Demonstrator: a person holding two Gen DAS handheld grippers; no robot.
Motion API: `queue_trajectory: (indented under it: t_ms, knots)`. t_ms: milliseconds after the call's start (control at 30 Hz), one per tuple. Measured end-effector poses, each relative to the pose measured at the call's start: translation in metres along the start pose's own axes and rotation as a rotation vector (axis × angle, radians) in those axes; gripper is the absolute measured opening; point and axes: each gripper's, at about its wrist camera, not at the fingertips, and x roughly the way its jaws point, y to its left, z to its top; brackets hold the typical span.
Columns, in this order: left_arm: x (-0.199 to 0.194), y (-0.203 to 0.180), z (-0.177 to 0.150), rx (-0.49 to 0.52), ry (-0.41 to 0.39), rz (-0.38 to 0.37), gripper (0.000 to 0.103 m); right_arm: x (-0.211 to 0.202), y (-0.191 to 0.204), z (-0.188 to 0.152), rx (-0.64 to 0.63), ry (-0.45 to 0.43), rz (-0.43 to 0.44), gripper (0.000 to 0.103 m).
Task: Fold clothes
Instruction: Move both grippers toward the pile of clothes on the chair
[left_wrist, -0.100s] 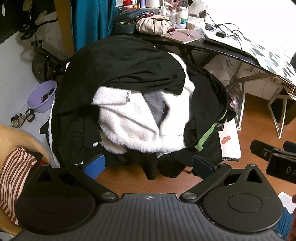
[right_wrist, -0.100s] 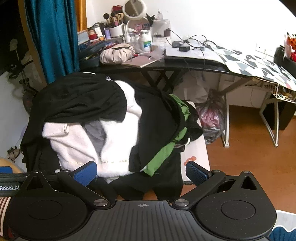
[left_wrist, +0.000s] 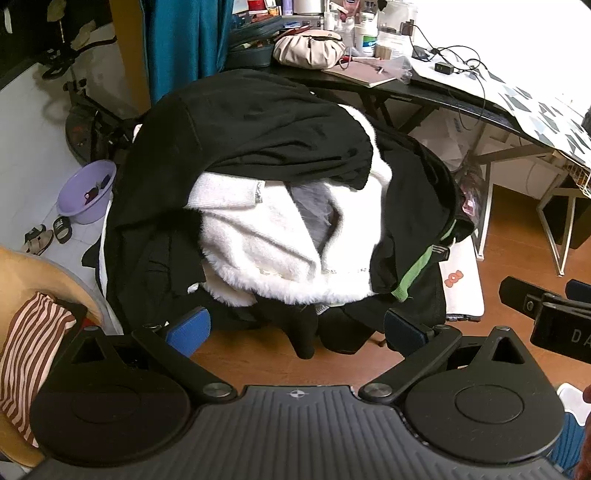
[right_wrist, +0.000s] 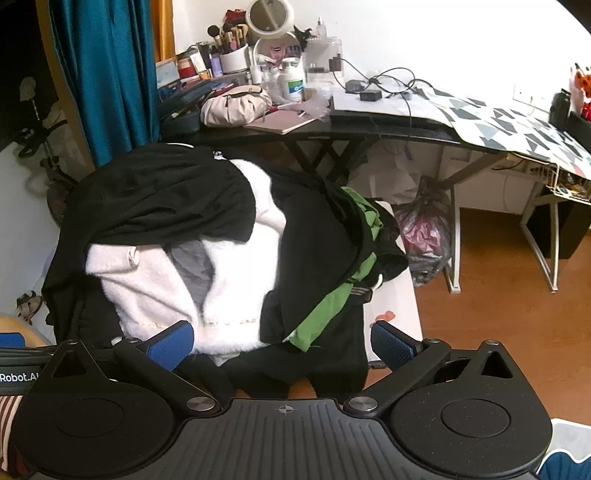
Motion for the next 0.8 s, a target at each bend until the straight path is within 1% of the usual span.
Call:
queue_trajectory:
  t_ms: [233,300,333,800]
  knots:
    - [0.002,0.007,0.003,-0.019,0.011,-0.001,0.102,-0.001,0.01,-0.003,-0.029,0.008,-0.005,0.102]
    - [0.003,0.004,0.003,-0.016,0.013,0.009,0.102,0.009,0.011,0.005,-0.019,0.046,0.0,0.102]
    - [0.004,0.003,0.003,-0.013,0.014,0.015,0.102,0.012,0.011,0.007,-0.013,0.047,0.003,0.102]
    - [0.009,0.004,0.004,-0.005,0.034,0.007,0.102,0.012,0.004,0.003,0.016,0.029,0.008,0.102]
